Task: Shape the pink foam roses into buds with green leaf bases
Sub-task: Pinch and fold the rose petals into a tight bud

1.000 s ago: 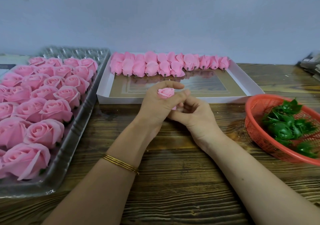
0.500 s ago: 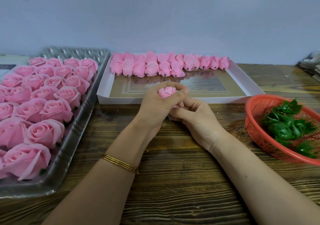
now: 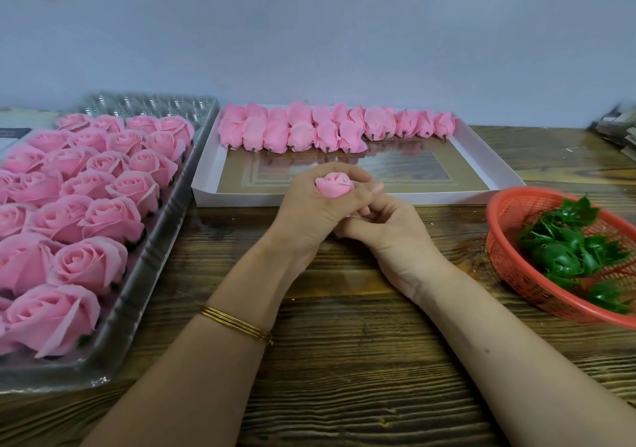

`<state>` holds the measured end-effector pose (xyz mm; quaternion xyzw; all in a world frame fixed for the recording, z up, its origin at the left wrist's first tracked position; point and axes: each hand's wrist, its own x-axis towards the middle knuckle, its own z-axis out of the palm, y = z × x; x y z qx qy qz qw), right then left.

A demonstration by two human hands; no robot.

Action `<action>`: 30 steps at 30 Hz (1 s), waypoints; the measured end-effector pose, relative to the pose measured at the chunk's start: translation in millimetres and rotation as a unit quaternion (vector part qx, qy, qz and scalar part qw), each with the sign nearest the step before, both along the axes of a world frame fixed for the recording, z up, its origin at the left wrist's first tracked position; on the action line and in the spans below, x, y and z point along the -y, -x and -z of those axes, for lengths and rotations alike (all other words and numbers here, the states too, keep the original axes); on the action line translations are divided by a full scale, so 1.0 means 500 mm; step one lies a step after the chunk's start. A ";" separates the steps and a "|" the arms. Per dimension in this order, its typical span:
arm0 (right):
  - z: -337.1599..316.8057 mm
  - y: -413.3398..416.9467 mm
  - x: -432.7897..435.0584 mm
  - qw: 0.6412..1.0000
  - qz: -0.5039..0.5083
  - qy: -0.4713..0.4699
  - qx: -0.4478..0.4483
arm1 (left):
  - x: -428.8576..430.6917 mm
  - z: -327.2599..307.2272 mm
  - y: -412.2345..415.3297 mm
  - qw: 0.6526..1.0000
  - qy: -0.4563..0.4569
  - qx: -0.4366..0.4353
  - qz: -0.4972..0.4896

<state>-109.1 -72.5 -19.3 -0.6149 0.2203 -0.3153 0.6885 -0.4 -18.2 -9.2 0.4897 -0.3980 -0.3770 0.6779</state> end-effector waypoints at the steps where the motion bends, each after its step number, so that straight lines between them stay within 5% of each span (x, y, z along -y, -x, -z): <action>1: -0.001 0.001 0.001 1.000 -0.012 -0.004 0.001 | -0.001 0.000 -0.001 1.000 -0.001 0.003 0.005; 7: -0.004 0.006 0.004 0.998 -0.060 -0.024 0.022 | -0.001 0.000 0.002 1.000 0.001 0.000 -0.005; 14: -0.008 -0.005 -0.012 0.999 0.004 0.035 -0.008 | 0.004 0.001 0.005 0.998 0.013 -0.034 -0.060; 30: -0.015 0.003 -0.009 0.999 -0.032 -0.021 0.002 | 0.003 0.000 0.002 1.000 0.010 -0.013 -0.017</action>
